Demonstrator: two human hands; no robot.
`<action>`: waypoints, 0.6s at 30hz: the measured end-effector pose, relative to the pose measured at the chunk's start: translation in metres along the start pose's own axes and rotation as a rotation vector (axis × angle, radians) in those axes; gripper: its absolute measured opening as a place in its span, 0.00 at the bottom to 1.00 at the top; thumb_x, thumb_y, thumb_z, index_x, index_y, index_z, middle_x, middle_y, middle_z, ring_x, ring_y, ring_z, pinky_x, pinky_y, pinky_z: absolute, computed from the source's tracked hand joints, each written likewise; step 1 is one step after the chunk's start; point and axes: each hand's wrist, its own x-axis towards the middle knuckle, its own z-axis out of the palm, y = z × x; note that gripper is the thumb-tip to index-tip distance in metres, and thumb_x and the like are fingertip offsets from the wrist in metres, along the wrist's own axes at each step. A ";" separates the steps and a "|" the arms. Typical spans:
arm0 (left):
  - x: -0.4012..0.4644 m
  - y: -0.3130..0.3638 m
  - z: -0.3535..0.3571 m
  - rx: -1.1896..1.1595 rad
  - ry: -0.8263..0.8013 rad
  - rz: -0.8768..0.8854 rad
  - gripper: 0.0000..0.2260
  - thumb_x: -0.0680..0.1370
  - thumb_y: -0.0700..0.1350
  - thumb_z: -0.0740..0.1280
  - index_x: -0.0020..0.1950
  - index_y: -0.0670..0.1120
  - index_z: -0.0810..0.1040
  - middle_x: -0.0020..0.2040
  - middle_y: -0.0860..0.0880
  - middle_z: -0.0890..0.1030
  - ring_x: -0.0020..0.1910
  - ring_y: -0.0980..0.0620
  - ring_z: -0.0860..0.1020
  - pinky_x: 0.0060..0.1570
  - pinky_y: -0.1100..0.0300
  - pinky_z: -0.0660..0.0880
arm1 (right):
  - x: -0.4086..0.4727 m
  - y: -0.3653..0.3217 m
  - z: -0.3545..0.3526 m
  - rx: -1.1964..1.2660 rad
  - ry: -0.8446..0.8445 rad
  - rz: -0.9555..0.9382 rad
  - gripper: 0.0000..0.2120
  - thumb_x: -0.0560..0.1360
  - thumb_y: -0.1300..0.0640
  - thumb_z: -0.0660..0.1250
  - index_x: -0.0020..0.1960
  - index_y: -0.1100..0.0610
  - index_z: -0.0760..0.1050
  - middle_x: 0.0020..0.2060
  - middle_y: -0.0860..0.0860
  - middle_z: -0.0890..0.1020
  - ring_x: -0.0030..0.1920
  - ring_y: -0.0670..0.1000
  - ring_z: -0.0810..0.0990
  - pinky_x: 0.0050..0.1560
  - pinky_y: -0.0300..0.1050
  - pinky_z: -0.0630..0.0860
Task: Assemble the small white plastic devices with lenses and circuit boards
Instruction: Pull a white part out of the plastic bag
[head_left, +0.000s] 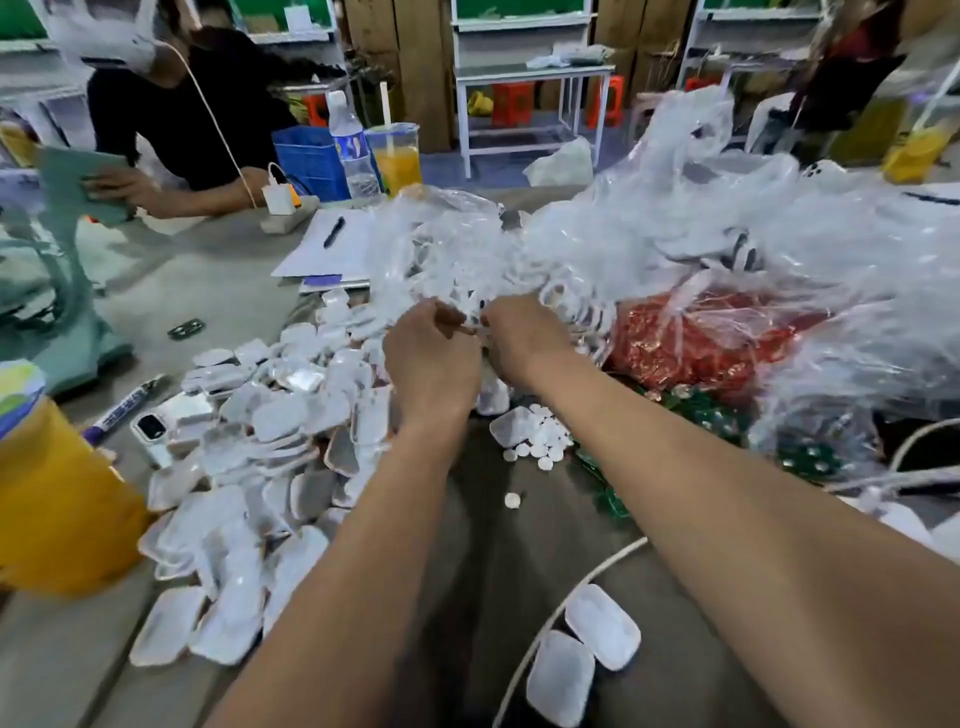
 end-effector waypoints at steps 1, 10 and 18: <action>0.004 0.000 0.007 -0.060 0.020 -0.033 0.11 0.71 0.35 0.66 0.46 0.48 0.84 0.42 0.51 0.85 0.45 0.52 0.82 0.49 0.57 0.79 | 0.006 0.000 0.002 -0.025 -0.046 0.013 0.09 0.78 0.65 0.65 0.56 0.58 0.79 0.55 0.60 0.83 0.56 0.63 0.83 0.52 0.53 0.80; 0.016 -0.016 0.030 -0.347 -0.068 -0.212 0.09 0.72 0.37 0.66 0.45 0.50 0.82 0.43 0.49 0.85 0.46 0.48 0.85 0.51 0.48 0.83 | 0.003 0.019 0.020 0.418 0.166 0.211 0.13 0.80 0.57 0.68 0.37 0.55 0.74 0.38 0.56 0.79 0.44 0.59 0.80 0.40 0.45 0.68; -0.003 0.004 0.022 -0.686 -0.367 -0.195 0.07 0.83 0.44 0.67 0.53 0.47 0.85 0.42 0.49 0.87 0.41 0.51 0.86 0.40 0.62 0.81 | -0.046 0.025 -0.004 0.611 0.608 0.150 0.07 0.78 0.59 0.74 0.55 0.59 0.84 0.45 0.53 0.86 0.45 0.52 0.84 0.49 0.47 0.79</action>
